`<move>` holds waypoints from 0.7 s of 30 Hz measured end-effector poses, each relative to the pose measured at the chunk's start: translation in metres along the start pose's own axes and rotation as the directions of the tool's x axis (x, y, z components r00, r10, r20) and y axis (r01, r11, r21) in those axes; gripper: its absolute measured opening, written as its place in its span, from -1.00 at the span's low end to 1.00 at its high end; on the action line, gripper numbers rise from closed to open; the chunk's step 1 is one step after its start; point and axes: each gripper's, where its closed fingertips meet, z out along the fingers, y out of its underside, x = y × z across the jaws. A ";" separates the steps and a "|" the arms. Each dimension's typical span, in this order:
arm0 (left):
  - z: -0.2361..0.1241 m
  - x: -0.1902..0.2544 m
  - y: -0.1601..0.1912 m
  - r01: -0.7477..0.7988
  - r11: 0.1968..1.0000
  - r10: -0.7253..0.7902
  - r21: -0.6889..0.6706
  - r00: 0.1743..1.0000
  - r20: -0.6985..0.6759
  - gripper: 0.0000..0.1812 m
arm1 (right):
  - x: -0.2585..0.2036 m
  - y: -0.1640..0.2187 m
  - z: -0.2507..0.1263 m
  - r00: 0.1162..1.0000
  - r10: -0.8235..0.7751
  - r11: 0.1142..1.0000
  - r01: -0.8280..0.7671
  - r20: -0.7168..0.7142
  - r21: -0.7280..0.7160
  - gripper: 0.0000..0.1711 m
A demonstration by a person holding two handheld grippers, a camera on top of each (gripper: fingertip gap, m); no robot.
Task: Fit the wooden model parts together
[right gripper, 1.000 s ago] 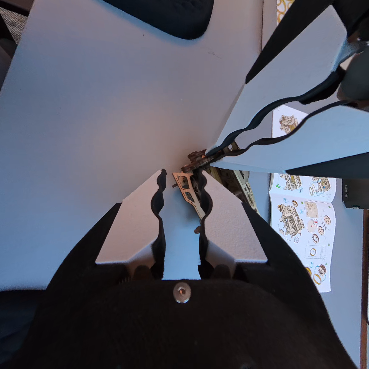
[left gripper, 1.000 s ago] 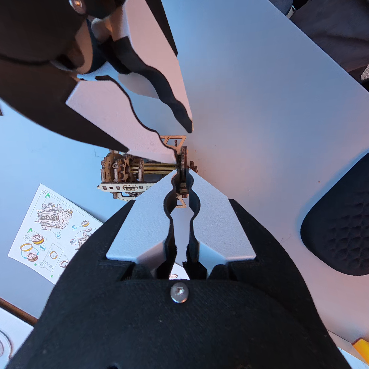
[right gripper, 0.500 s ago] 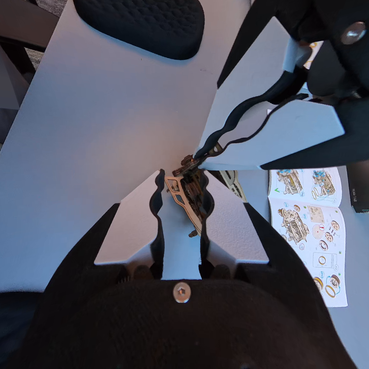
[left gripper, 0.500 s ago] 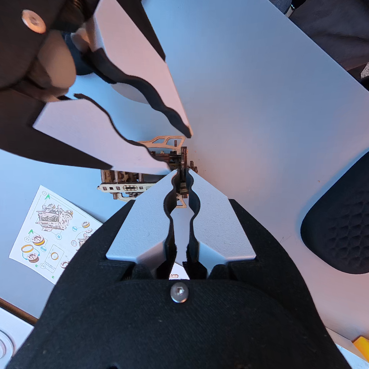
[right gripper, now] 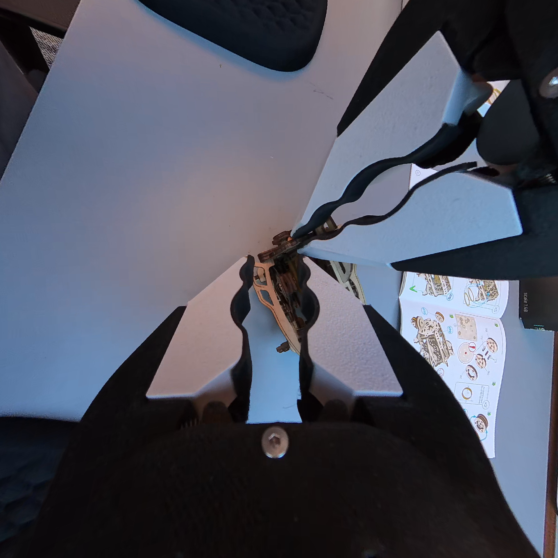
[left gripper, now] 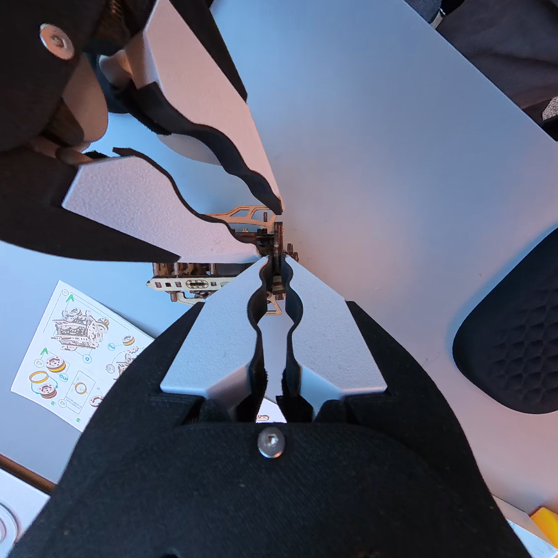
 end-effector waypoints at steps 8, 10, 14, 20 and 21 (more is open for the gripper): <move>0.000 0.000 0.000 0.001 1.000 -0.001 0.001 1.000 -0.001 -0.98 | -0.002 0.001 0.000 1.000 0.007 1.000 -0.007 0.000 -0.003 -0.68; 0.000 0.000 0.000 0.003 1.000 -0.003 0.003 1.000 -0.002 -0.98 | -0.002 0.001 0.000 1.000 0.007 1.000 -0.007 0.002 -0.007 -0.68; 0.000 0.000 0.000 0.002 1.000 -0.002 0.001 1.000 -0.001 -0.98 | -0.002 0.001 0.000 1.000 0.000 1.000 0.000 0.000 -0.015 -0.68; 0.000 0.000 0.000 0.007 1.000 -0.007 0.006 1.000 -0.002 -0.98 | -0.003 0.002 0.001 1.000 0.006 1.000 -0.006 -0.004 -0.016 -0.68; 0.000 0.000 0.000 0.007 1.000 -0.007 0.005 1.000 -0.002 -0.98 | -0.003 0.002 0.001 1.000 0.007 1.000 -0.008 -0.006 -0.014 -0.67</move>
